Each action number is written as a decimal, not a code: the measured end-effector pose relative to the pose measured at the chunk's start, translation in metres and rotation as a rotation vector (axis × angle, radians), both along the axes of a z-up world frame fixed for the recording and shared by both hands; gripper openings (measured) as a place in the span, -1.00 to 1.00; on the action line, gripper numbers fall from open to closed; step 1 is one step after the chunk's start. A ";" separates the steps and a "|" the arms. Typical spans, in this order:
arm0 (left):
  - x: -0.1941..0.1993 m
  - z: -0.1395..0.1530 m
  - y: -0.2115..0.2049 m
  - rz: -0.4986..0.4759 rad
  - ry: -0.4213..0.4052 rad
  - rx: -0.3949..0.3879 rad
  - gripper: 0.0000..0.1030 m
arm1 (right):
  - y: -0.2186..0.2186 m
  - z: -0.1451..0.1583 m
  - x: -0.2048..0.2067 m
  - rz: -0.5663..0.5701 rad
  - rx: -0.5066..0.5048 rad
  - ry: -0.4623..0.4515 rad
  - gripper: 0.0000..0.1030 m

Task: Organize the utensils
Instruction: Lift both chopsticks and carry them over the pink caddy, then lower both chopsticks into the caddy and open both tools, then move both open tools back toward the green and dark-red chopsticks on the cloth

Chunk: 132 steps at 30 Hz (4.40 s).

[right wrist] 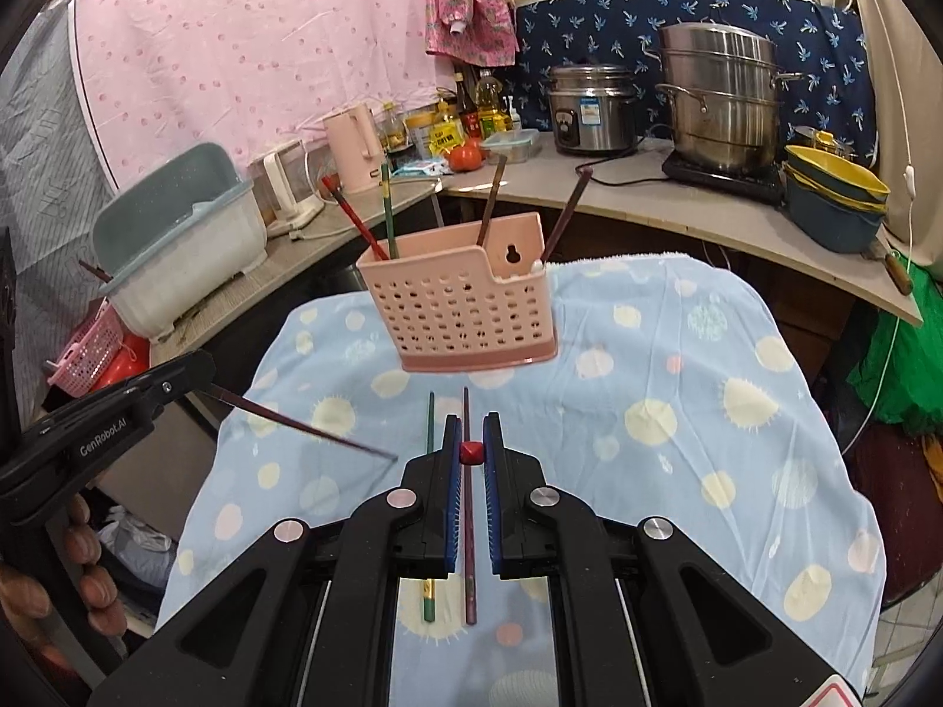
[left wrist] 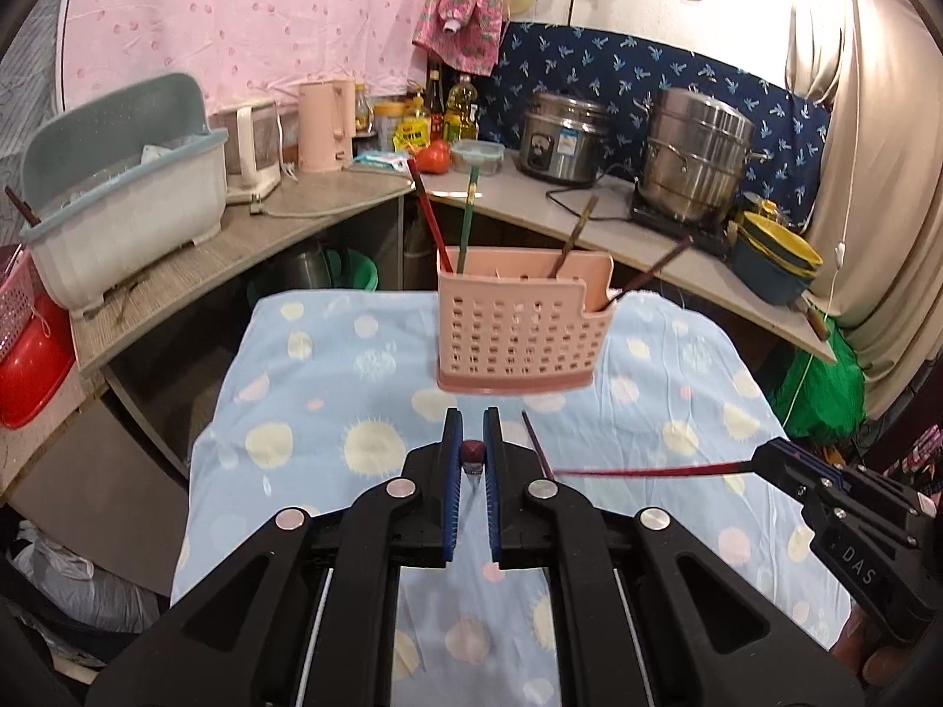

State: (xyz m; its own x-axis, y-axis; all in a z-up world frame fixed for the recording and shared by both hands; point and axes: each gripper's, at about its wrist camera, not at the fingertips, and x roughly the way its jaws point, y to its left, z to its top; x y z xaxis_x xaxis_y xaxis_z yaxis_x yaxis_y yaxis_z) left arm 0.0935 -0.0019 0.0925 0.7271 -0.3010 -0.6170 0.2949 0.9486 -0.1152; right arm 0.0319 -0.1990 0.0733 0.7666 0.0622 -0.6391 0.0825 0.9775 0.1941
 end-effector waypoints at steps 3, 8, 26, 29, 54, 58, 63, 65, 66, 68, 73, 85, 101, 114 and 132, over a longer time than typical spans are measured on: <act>0.008 0.012 -0.002 0.002 -0.027 0.000 -0.87 | -0.002 0.010 0.008 -0.004 -0.001 -0.021 -0.87; 0.021 0.027 -0.006 -0.005 -0.055 -0.002 -0.87 | -0.006 0.023 0.021 -0.011 0.002 -0.051 -0.87; 0.088 0.140 -0.034 -0.016 -0.257 -0.057 -0.87 | -0.029 0.139 0.106 -0.019 0.027 -0.282 -0.87; 0.106 0.155 -0.037 -0.001 -0.291 -0.066 -0.87 | -0.031 0.157 0.126 -0.032 0.036 -0.323 -0.87; 0.202 0.042 -0.044 0.048 -0.170 -0.072 -0.86 | -0.030 0.033 0.235 -0.079 0.094 -0.113 -0.87; 0.205 0.030 -0.042 0.071 -0.150 -0.057 -0.86 | -0.037 0.021 0.234 -0.094 0.114 -0.093 -0.81; 0.203 0.026 -0.040 0.123 -0.143 -0.034 -0.11 | -0.042 0.017 0.225 -0.123 0.123 -0.103 -0.36; 0.200 0.026 -0.041 0.131 -0.149 -0.020 -0.02 | -0.042 0.019 0.220 -0.124 0.117 -0.108 -0.36; 0.199 0.025 -0.041 0.132 -0.148 -0.013 0.03 | -0.042 0.019 0.218 -0.125 0.113 -0.110 -0.35; 0.196 0.025 -0.041 0.128 -0.145 -0.011 0.03 | -0.042 0.021 0.211 -0.123 0.109 -0.116 -0.35; 0.185 0.024 -0.043 0.123 -0.140 -0.003 0.03 | -0.039 0.025 0.196 -0.111 0.120 -0.125 -0.35; 0.147 0.025 -0.043 0.103 -0.127 0.017 0.03 | -0.028 0.030 0.154 -0.087 0.101 -0.125 -0.33; 0.084 -0.011 -0.036 0.086 -0.040 0.048 0.03 | -0.006 -0.006 0.081 -0.046 0.036 -0.037 -0.33; 0.039 -0.062 -0.039 0.042 0.068 0.087 0.03 | 0.006 -0.058 0.039 -0.041 -0.007 0.079 -0.33; -0.005 -0.138 -0.036 0.038 0.226 0.141 0.03 | 0.032 -0.136 0.003 0.005 -0.060 0.241 -0.33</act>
State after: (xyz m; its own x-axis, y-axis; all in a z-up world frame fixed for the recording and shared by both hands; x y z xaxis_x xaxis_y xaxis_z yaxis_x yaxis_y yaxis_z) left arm 0.0882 -0.0380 -0.0452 0.5753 -0.1751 -0.7990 0.2401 0.9699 -0.0397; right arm 0.0344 -0.1666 -0.0623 0.5917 0.0224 -0.8059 0.1142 0.9872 0.1113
